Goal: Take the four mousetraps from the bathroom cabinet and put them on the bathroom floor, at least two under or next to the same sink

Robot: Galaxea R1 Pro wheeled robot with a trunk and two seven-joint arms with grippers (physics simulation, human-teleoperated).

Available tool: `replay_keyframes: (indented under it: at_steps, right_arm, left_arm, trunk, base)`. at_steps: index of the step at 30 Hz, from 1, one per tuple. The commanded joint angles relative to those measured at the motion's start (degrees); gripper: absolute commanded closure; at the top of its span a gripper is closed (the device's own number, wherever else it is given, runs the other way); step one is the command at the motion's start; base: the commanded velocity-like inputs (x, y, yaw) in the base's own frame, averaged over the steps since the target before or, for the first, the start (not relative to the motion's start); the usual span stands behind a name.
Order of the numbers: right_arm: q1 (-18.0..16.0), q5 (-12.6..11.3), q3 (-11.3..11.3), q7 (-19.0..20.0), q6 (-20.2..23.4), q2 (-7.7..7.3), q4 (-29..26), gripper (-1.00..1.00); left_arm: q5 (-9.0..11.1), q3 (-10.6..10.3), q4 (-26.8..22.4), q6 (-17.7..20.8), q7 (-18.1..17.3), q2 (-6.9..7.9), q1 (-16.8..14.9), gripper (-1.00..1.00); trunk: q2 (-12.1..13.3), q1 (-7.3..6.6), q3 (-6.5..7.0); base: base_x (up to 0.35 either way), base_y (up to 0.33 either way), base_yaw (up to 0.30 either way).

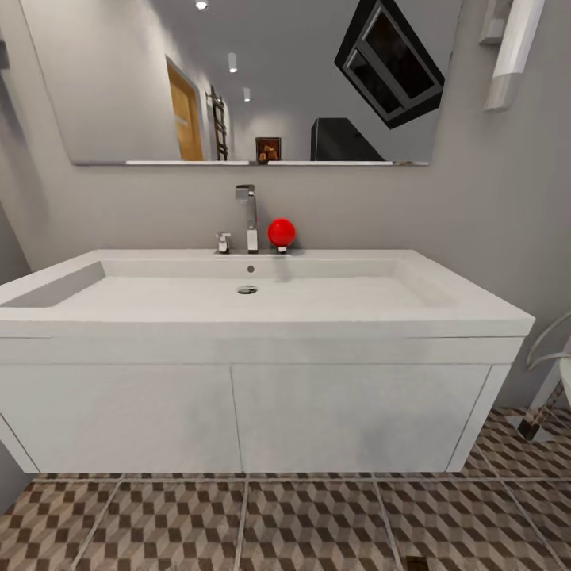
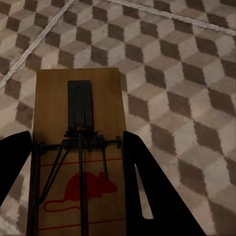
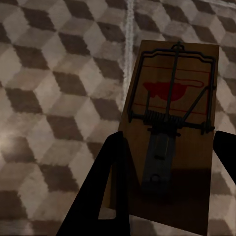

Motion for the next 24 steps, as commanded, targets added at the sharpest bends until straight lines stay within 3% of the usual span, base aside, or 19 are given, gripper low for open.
replay_keyframes:
  at_steps: [1, 11, 15, 17, 21, 24]
  right_arm:
    - [-0.08, -0.59, 0.5, 0.05, -0.37, 0.03, 0.21, 1.0]
    - [-0.08, -0.25, 0.47, 0.05, -0.37, 0.0, 0.12, 1.0]
    - [-0.08, -0.18, 0.37, 0.0, -0.37, -0.15, -0.74, 1.0]
    - [-0.08, -0.21, 0.36, -0.05, -0.22, -0.19, -2.55, 1.0]
    - [-0.08, -0.3, 0.33, -0.16, 0.11, -0.23, -6.99, 1.0]
    - [-0.08, -0.25, 0.32, -0.6, 0.21, -0.23, -8.01, 1.0]
  left_arm:
    - [0.16, -0.48, -0.04, -0.06, 0.43, 0.06, -0.02, 1.0]
    - [0.16, -0.47, -0.28, 0.75, -0.15, 0.39, -0.14, 1.0]
    - [0.1, -0.52, -2.48, 2.34, -0.11, 0.95, -0.35, 1.0]
    - [0.09, -0.5, -4.3, 5.02, -0.03, 1.84, -0.67, 1.0]
    - [0.08, -0.42, -10.75, 13.75, 0.09, 5.62, -1.46, 1.0]
    - [0.08, -0.37, -15.8, 16.46, 0.37, 8.22, -1.65, 1.0]
  trunk:
    - [-0.02, -0.01, -0.06]
    - [-0.02, -0.01, -0.06]
    - [-0.02, -0.01, -0.06]
    - [-0.02, -0.01, -0.06]
    - [-0.02, -0.01, -0.06]
    - [-0.02, -0.01, -0.06]
  base:
    - [0.0, 0.0, 0.0]
    - [0.0, 0.0, 0.0]
    - [0.0, 0.0, 0.0]
    - [0.0, 0.0, 0.0]
    - [0.0, 0.0, 0.0]
    - [0.0, 0.0, 0.0]
